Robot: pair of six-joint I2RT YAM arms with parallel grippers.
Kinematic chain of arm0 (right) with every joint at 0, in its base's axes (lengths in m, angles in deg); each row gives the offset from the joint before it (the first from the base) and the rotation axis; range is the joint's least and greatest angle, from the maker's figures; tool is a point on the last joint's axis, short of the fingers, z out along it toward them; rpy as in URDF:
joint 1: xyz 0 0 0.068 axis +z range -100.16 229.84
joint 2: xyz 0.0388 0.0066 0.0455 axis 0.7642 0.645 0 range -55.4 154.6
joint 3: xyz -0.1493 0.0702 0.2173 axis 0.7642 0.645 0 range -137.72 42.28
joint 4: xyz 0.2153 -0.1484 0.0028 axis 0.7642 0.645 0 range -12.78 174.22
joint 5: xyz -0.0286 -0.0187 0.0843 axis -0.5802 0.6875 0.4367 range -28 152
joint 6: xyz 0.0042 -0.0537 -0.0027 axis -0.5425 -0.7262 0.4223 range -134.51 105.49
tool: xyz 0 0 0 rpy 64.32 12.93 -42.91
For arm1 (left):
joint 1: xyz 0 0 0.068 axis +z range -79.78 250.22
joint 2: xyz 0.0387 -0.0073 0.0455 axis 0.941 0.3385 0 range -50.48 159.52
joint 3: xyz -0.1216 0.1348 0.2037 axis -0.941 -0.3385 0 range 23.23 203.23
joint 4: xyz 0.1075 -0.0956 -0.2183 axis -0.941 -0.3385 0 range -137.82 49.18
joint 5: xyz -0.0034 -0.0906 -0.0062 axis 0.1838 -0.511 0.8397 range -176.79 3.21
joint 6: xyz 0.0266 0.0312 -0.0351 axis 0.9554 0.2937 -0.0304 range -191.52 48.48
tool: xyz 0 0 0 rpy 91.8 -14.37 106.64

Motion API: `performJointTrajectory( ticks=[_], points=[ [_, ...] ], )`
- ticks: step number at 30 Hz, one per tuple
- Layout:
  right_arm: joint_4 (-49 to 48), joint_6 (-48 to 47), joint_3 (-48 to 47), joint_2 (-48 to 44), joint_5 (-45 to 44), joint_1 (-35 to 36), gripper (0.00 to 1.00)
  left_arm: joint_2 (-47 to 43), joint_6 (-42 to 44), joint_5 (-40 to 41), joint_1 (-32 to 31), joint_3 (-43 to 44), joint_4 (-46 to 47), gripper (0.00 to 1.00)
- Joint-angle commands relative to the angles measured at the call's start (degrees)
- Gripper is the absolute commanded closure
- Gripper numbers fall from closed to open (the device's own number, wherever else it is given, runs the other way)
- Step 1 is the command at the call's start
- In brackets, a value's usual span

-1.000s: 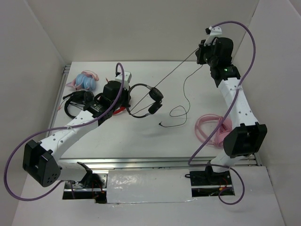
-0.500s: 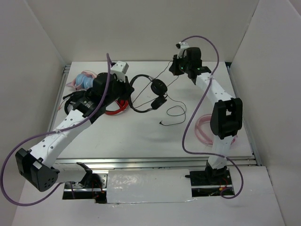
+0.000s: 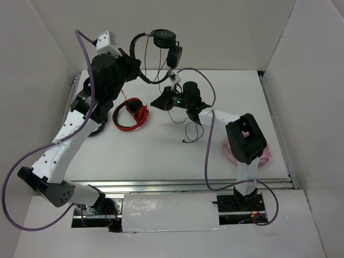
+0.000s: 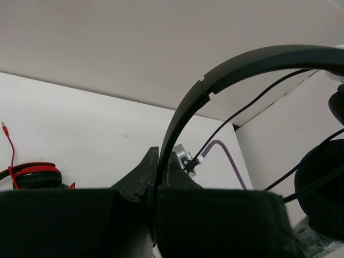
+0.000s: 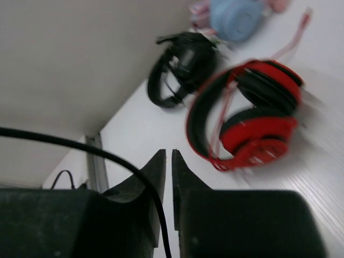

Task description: Wrap the headphones

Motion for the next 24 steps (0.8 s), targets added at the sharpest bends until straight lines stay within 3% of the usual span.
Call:
performJointTrajectory(
  ticks=[1, 5, 11, 14, 15, 18, 24],
  points=[
    [-11.43, 3.19, -5.99, 2.9, 3.94, 3.01, 0.81, 0.12, -4.42, 6.12, -0.21, 6.92, 2.54, 1.0],
    [-12.58, 3.89, -11.34, 8.01, 7.64, 5.65, 0.71, 1.26, -1.88, 9.47, -0.99, 12.38, 1.13, 1.0],
    [-13.81, 4.16, -10.4, 12.06, 13.18, 10.22, 0.69, 6.26, 1.38, 15.26, -1.7, 25.1, -0.88, 1.0],
    [-8.9, -0.31, -8.47, 10.93, 14.94, 12.51, 0.9, 8.73, 3.57, 16.85, -1.7, 28.98, -1.33, 1.0],
    [-7.4, -1.63, -6.29, 7.87, 14.59, 12.69, 1.0, 9.17, 4.62, 19.46, -1.7, 29.61, -1.24, 1.0],
    [-8.35, -4.8, 10.02, -2.59, 9.24, 13.3, 1.0, 9.79, 7.79, 25.35, -1.35, 29.7, -0.63, 1.0],
    [5.43, -13.42, 22.8, -21.84, -5.54, 17.61, 1.0, 9.96, 4.82, 27.14, 3.48, 25.58, -0.8, 1.0]
  ],
)
